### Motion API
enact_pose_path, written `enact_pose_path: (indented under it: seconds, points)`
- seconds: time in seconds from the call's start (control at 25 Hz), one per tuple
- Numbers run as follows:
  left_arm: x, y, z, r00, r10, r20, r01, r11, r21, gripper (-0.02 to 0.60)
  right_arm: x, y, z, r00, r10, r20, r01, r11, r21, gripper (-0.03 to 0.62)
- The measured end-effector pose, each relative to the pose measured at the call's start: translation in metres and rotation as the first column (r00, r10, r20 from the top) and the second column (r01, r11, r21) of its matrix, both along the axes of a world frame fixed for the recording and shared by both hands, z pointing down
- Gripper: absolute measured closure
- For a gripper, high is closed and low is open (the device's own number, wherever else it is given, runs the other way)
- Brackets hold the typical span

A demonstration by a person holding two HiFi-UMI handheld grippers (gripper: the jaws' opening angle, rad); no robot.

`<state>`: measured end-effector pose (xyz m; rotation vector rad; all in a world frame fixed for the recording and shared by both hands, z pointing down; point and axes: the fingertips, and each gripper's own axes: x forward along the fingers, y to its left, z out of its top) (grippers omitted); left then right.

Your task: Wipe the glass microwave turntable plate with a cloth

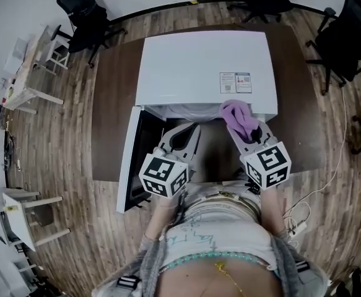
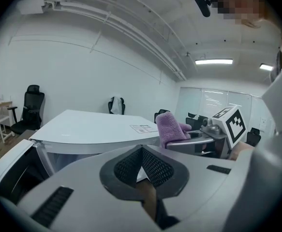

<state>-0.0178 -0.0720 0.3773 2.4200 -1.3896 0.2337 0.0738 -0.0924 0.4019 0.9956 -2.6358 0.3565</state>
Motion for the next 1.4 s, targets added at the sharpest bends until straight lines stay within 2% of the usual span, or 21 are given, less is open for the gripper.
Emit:
enact_pose_path:
  seconds: [0.28,0.52,1.08,1.4]
  points:
    - [-0.042,-0.015,0.016,0.999,0.053,-0.008,-0.054,0.998,-0.027,0.571,-0.035,-0.006,0.007,0.998,0.060,-0.034,-0.060,0.998,-0.012,0.482]
    - [-0.058,-0.027,0.028,0.997,0.081,0.007,-0.081,0.996,-0.039,0.571,-0.042,-0.009,0.012,0.992,0.100,-0.075,-0.102,0.995,-0.019,0.482]
    - [-0.056,-0.044,0.053,0.996,0.072,0.049,-0.069,0.996,-0.047,0.571,-0.036,-0.014,0.018,0.987,0.119,-0.106,-0.123,0.992,-0.033,0.482]
    - [-0.059,-0.048,0.078,0.994,0.067,0.085,-0.059,0.994,-0.088,0.571,-0.036,-0.012,0.021,0.986,0.124,-0.113,-0.130,0.990,-0.048,0.482]
